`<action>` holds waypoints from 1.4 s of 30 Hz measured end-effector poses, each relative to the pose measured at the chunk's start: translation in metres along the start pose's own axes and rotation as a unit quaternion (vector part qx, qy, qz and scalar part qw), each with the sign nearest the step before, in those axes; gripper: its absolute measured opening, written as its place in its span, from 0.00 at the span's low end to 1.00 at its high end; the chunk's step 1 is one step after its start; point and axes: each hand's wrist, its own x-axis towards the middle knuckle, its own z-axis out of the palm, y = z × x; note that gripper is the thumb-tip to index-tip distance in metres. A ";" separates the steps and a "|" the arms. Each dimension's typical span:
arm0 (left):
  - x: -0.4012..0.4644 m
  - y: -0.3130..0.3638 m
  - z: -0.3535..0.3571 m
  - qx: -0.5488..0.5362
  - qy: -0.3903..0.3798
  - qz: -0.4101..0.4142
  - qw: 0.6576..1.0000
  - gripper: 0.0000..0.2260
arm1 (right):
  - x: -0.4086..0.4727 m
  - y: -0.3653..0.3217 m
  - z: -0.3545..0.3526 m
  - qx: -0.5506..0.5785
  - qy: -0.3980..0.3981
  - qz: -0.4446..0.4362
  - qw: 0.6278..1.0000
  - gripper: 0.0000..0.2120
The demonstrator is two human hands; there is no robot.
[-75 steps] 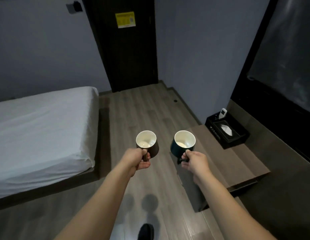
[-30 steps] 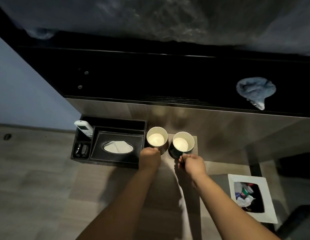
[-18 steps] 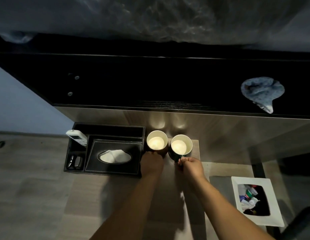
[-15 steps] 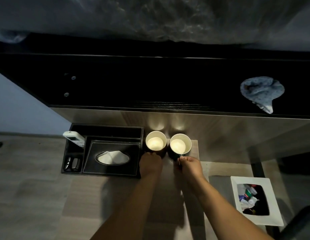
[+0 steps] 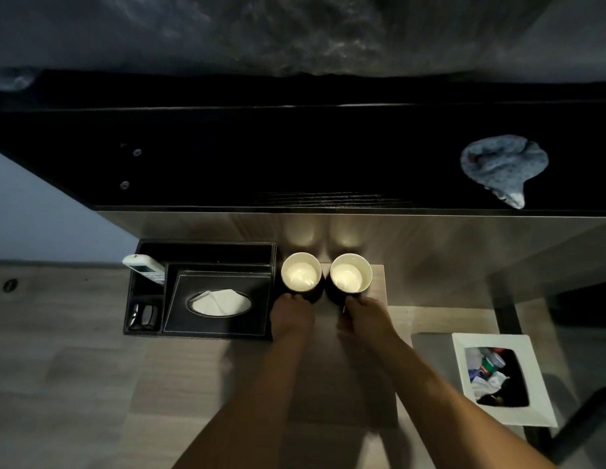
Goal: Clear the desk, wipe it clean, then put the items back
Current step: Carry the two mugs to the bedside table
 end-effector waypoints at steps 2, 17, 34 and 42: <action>-0.008 0.001 -0.004 -0.007 -0.004 -0.002 1.000 0.15 | 0.001 0.007 -0.003 -0.026 -0.008 0.000 1.000 0.13; -0.229 0.047 -0.139 0.119 0.133 0.298 0.938 0.15 | -0.256 -0.088 -0.134 -0.168 0.100 -0.142 0.970 0.21; -0.368 0.161 -0.047 0.252 0.080 0.647 0.715 0.15 | -0.399 -0.010 -0.299 -0.172 0.344 -0.107 0.917 0.24; -0.561 0.229 0.113 0.244 -0.028 0.787 0.566 0.20 | -0.505 0.135 -0.444 -0.098 0.482 -0.009 0.870 0.24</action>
